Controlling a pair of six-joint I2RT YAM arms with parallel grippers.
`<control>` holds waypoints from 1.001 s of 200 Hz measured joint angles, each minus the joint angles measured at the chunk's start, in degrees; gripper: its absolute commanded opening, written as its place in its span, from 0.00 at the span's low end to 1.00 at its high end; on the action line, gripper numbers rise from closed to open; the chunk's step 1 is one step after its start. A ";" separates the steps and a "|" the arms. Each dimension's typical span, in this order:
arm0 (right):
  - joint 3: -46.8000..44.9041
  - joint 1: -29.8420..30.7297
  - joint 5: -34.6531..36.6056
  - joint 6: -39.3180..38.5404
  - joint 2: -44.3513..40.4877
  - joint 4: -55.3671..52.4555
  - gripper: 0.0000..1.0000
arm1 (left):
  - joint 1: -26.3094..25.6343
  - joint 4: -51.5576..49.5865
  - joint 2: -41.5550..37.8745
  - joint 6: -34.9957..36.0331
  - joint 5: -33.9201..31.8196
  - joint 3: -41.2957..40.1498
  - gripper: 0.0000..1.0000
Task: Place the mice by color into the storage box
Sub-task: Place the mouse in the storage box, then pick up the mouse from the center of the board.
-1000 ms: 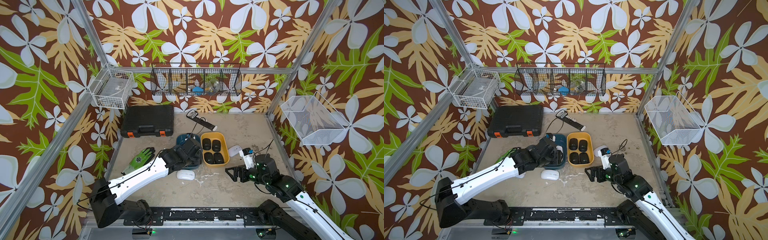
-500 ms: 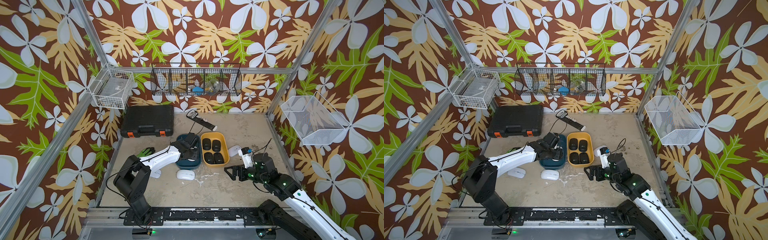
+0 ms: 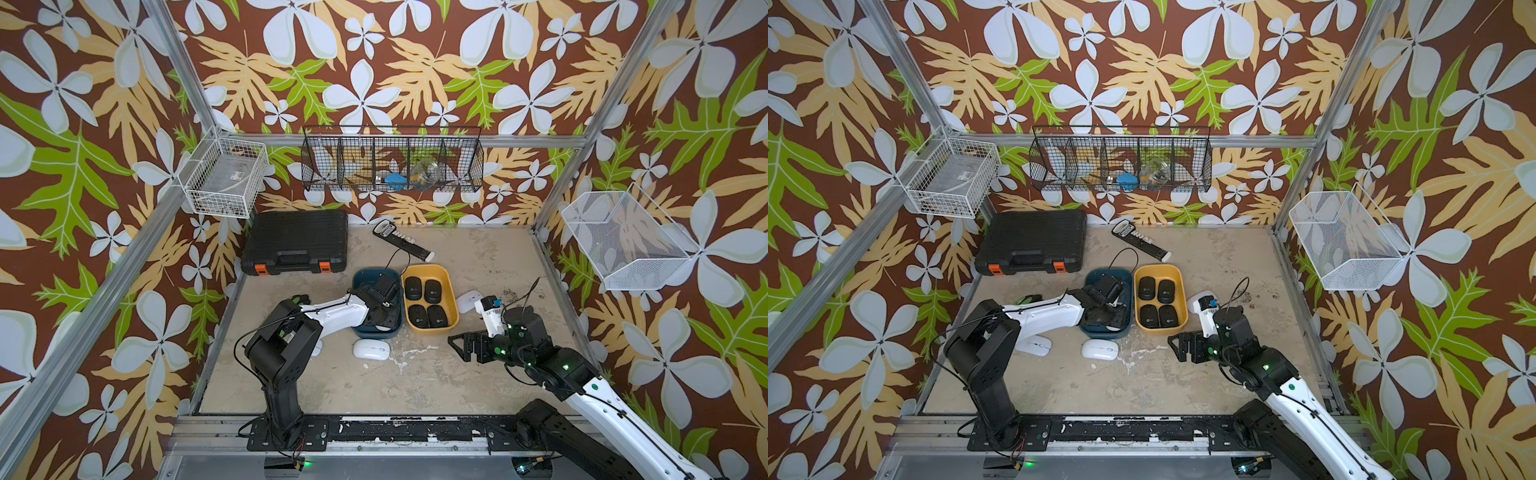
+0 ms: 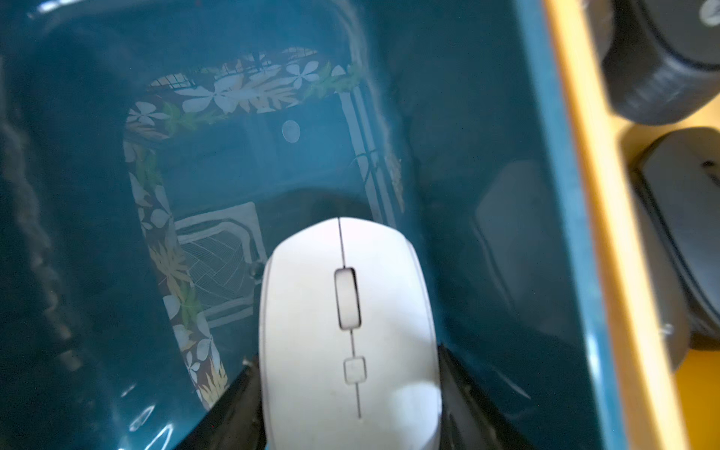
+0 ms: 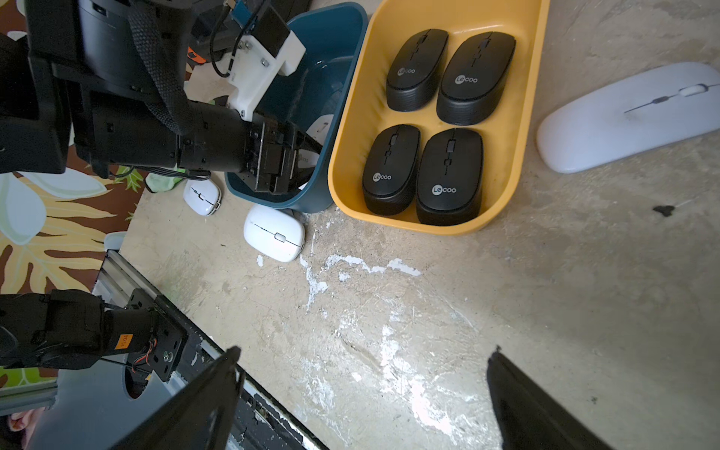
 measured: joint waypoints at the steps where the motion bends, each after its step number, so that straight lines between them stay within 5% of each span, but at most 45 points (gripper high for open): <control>1: -0.02 0.00 0.00 0.00 0.00 0.02 1.00 | 0.00 0.02 0.02 -0.02 0.00 0.00 0.68; 43: -0.26 0.00 -0.02 0.00 0.42 0.79 1.00 | 0.00 0.57 -0.98 -0.85 0.66 -0.76 0.86; 104: -0.15 0.00 -0.15 -0.02 1.03 1.97 1.00 | 0.00 -1.46 -8.04 -1.25 0.42 -0.26 0.91; 154: -0.44 0.00 -0.52 -0.17 1.01 2.80 1.00 | 1.60 -6.45 -20.74 -4.09 -1.97 -0.11 0.98; 200: -0.83 0.00 -1.46 -0.20 0.90 3.34 1.00 | 8.61 -11.45 -36.35 -7.98 -2.54 -9.60 1.00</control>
